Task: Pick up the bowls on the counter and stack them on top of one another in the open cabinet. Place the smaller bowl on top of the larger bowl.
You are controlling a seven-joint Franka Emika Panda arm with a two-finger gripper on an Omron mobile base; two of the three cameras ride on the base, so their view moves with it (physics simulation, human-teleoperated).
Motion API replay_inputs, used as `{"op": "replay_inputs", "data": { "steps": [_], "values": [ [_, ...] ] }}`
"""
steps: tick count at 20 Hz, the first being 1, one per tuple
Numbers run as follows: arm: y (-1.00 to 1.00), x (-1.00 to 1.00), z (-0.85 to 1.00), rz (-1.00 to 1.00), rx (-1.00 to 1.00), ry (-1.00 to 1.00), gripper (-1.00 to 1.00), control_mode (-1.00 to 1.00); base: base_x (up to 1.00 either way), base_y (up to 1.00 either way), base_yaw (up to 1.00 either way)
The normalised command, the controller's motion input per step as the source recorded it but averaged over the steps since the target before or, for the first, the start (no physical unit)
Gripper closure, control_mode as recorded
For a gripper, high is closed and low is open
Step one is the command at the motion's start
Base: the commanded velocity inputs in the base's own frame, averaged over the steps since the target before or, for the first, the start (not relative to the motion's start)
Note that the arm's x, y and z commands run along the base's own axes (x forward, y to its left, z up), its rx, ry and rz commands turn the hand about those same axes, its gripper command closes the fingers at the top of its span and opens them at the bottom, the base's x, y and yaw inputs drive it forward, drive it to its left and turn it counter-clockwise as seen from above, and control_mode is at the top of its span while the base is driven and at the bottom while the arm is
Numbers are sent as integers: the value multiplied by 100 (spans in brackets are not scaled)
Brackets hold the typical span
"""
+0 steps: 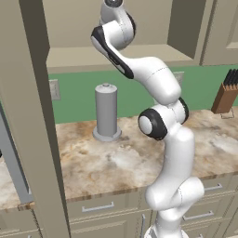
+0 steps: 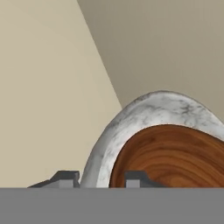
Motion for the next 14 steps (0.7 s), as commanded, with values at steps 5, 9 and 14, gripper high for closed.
{"op": "replay_inputs", "data": {
  "steps": [5, 9, 14],
  "values": [
    [-2, 0, 0, 1, 0, 0, -100, -100, 0, 0, 0],
    [0, 0, 9, 1, 0, -4, -100, -100, 0, 0, 0],
    [0, 0, 24, 2, 0, -8, -100, -100, 0, 0, 0]
  ]
}}
